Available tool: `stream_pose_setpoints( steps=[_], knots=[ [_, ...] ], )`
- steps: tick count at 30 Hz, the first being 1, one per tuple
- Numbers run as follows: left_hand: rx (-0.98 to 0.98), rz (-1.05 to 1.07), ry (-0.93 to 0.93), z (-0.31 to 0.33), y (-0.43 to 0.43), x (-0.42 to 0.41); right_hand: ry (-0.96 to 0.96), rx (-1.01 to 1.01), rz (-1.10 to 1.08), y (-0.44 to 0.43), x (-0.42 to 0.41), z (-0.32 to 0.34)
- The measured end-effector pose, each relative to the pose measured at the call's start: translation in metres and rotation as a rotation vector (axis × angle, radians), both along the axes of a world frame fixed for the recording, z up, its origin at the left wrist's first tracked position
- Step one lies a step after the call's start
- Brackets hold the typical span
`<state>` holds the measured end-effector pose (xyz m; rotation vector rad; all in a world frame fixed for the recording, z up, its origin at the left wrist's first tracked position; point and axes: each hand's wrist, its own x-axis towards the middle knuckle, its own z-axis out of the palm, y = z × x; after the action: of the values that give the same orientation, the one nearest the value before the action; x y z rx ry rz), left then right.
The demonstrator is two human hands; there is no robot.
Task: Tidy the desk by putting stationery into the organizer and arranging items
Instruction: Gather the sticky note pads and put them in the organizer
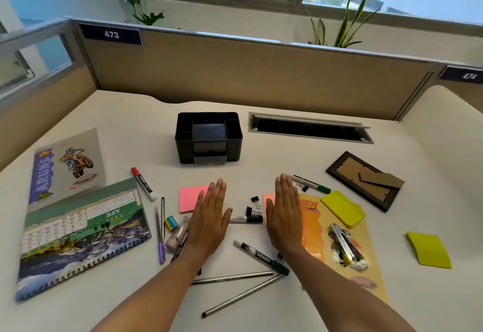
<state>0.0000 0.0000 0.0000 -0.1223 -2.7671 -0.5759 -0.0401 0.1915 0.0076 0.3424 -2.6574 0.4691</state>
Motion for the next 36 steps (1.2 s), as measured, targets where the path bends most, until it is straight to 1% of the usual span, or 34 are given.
stream_pose_setpoints(
  steps=[2,4,8,10,14,17,20,24,27,32,36],
  knots=[
    [0.018,0.008,-0.037,-0.002,-0.001,0.003,-0.018,-0.045,-0.034,0.000,0.001,0.000],
    [-0.011,0.013,-0.078,-0.009,-0.001,0.007,-0.035,-0.073,-0.060,0.000,0.005,-0.004],
    [-0.044,0.002,-0.093,-0.008,0.001,0.012,0.028,-0.070,-0.106,0.004,0.006,-0.010],
    [-0.046,0.004,-0.109,-0.009,0.003,0.015,-0.001,-0.110,-0.148,0.004,0.005,-0.008],
    [-0.091,0.019,-0.142,-0.013,0.003,0.018,-0.122,-0.216,-0.258,0.002,0.001,0.000],
    [-0.112,0.027,-0.154,-0.017,0.005,0.018,-0.274,-0.222,-0.351,0.007,-0.002,0.003],
    [-0.102,0.028,-0.157,-0.019,0.007,0.020,-0.365,-0.221,-0.379,0.013,0.000,0.007],
    [-0.050,0.043,-0.147,-0.024,0.006,0.020,-0.421,-0.102,-0.414,0.013,0.000,0.012],
    [-0.024,0.050,-0.148,-0.026,0.006,0.019,-0.464,-0.070,-0.463,0.011,-0.003,0.014],
    [-0.012,0.049,-0.149,-0.025,0.008,0.019,-0.683,-0.104,-0.561,0.011,-0.019,0.021],
    [0.005,0.053,-0.160,-0.027,0.007,0.020,-0.790,-0.056,-0.552,0.010,-0.030,0.027]
  ],
)
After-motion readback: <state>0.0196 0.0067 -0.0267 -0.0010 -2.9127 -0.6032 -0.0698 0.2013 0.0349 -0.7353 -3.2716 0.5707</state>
